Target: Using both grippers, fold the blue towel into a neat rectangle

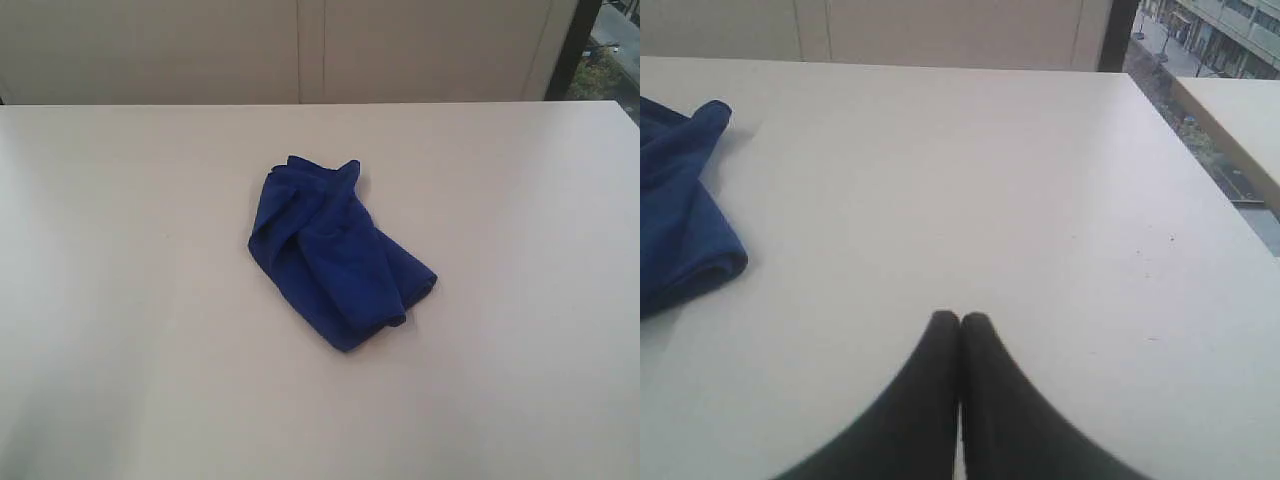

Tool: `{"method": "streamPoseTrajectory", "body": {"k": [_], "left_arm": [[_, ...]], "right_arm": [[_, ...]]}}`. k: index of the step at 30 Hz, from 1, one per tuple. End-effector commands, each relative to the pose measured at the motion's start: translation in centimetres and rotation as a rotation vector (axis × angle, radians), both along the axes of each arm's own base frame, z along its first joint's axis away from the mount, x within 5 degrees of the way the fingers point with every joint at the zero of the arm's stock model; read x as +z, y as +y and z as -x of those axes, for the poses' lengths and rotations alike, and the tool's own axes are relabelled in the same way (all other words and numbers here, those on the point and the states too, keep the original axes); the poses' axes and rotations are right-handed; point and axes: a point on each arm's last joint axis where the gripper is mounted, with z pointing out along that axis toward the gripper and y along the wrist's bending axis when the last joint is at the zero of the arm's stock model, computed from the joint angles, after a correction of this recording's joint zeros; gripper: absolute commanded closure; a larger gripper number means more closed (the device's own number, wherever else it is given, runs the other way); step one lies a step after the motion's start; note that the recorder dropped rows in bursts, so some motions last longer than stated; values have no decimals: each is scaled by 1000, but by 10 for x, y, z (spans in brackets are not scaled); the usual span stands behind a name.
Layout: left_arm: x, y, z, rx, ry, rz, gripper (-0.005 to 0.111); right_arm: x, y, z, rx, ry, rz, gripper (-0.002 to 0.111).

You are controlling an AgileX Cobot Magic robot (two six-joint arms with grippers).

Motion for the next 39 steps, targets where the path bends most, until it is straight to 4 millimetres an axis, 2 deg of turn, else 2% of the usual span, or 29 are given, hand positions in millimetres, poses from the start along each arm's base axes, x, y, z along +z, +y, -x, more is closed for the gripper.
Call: {"method": "streamPoseTrajectory", "body": {"k": [1,6,16,23,29,31,35,39], "left_arm": [[-1,0,0,1,1,11,107],[-1,0,0,1,1,11,107],[-1,0,0,1,1,11,107],[-1,0,0,1,1,11,107],[-1,0,0,1,1,11,107],[-1,0,0,1,1,11,107],[-1,0,0,1,1,11,107],[-1,0,0,1,1,11,107]], "right_arm": [[-1,0,0,-4,-13,3,108],[4,0,-1,-4,-71,4,108],[45,0,0,-4,-526,8,108],[52,0,1,-4,-598,8,108],[49,0,1,-4,-569,8,108],[50,0,0,-4,-505,8,108],[77,0,9,-4,-410,7,108],[106,0,2,-8,-211,-28,108]]}}
